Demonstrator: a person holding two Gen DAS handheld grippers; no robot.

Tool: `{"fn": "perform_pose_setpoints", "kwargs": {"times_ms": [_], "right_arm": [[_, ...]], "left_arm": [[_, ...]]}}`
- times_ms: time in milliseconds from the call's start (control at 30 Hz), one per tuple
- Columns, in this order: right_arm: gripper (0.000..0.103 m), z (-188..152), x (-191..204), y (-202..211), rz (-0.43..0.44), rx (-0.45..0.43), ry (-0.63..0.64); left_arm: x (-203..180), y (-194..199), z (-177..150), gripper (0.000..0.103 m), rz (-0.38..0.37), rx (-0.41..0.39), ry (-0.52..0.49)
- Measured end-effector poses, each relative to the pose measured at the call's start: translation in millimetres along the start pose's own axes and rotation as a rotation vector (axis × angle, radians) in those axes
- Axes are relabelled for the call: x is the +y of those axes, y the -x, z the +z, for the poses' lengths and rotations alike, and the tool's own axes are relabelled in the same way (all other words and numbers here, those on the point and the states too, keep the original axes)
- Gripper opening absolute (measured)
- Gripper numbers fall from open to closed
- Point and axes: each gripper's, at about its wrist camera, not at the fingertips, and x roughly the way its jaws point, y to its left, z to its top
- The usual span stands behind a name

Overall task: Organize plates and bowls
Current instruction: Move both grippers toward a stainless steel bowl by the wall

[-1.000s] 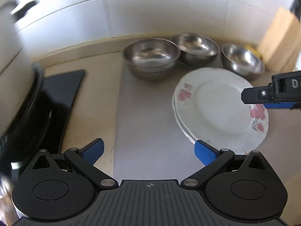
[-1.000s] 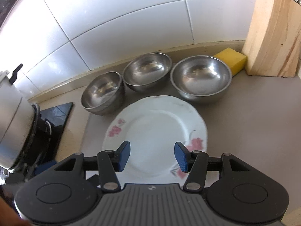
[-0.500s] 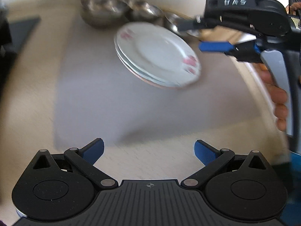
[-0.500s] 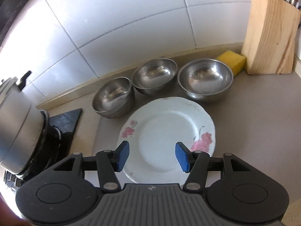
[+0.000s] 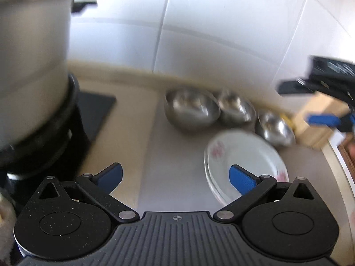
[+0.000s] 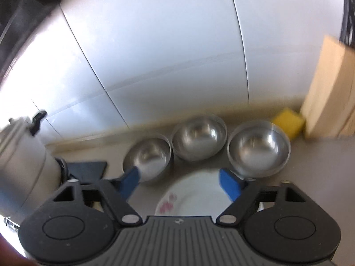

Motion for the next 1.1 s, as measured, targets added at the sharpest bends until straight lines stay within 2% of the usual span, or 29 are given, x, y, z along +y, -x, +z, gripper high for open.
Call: {"fn": "perform_pose_setpoints", "kwargs": {"times_ms": [33,67,100,133,167,200,267,300,367,400,467,533,633,733,833,900,967,1033,1100], "right_arm": [[0.090,-7,-3,7,0.005,-0.033,0.023],[0.090,-23,-10,13,0.019,-0.091,0.008],[0.090,-41,-20,12,0.080,-0.105,-0.042],[0.089,-44,-24,1,0.114,-0.035,-0.061],[0.084,-43,-23,-12,0.102,0.030,-0.048],[0.084,-40,-20,-16,0.076,0.025,-0.013],[0.085,-28,-11,-13,0.051,-0.035,0.049],[0.089,-19,-6,-13,0.044,-0.056,0.094],[0.089,-4,3,-18,-0.020,-0.092,0.158],[0.089,2,3,-23,-0.022,-0.084,0.176],[0.089,15,1,-36,-0.019,-0.059,0.164],[0.089,26,-3,-52,-0.011,-0.026,0.149],[0.089,38,-9,-83,-0.081,0.024,0.178],[0.086,45,-12,-110,-0.052,0.115,0.145],[0.083,47,-10,-126,-0.008,0.168,0.126],[0.076,45,-6,-138,0.007,0.206,0.128],[0.059,45,-4,-149,0.016,0.262,0.124],[0.053,41,-4,-159,0.056,0.330,0.080],[0.053,39,-2,-161,0.066,0.342,0.076]], "left_arm": [[-3,0,3,0.098,0.014,-0.020,-0.010],[-7,0,5,0.098,0.030,-0.036,-0.017],[-11,-6,8,0.098,0.041,-0.043,-0.019],[-15,-14,13,0.098,0.042,-0.040,-0.031],[-18,-21,18,0.098,0.056,-0.042,-0.047],[-22,-24,22,0.098,0.081,-0.063,-0.062],[-25,-32,31,0.098,0.110,-0.107,-0.082],[-26,-39,37,0.098,0.109,-0.104,-0.076],[-26,-54,51,0.098,0.103,-0.087,-0.076],[-25,-64,57,0.098,0.110,-0.072,-0.070],[-25,-80,69,0.098,0.107,-0.042,-0.070],[-24,-91,80,0.098,0.149,-0.050,-0.077],[-21,-109,94,0.098,0.138,-0.013,-0.079],[-13,-128,100,0.098,0.129,0.055,-0.050],[-7,-139,99,0.098,0.130,0.072,-0.039],[-5,-148,99,0.096,0.135,0.100,-0.057],[-1,-154,99,0.095,0.123,0.123,-0.056],[3,-158,99,0.095,0.116,0.134,-0.046],[4,-162,100,0.095,0.112,0.139,-0.047]]}}
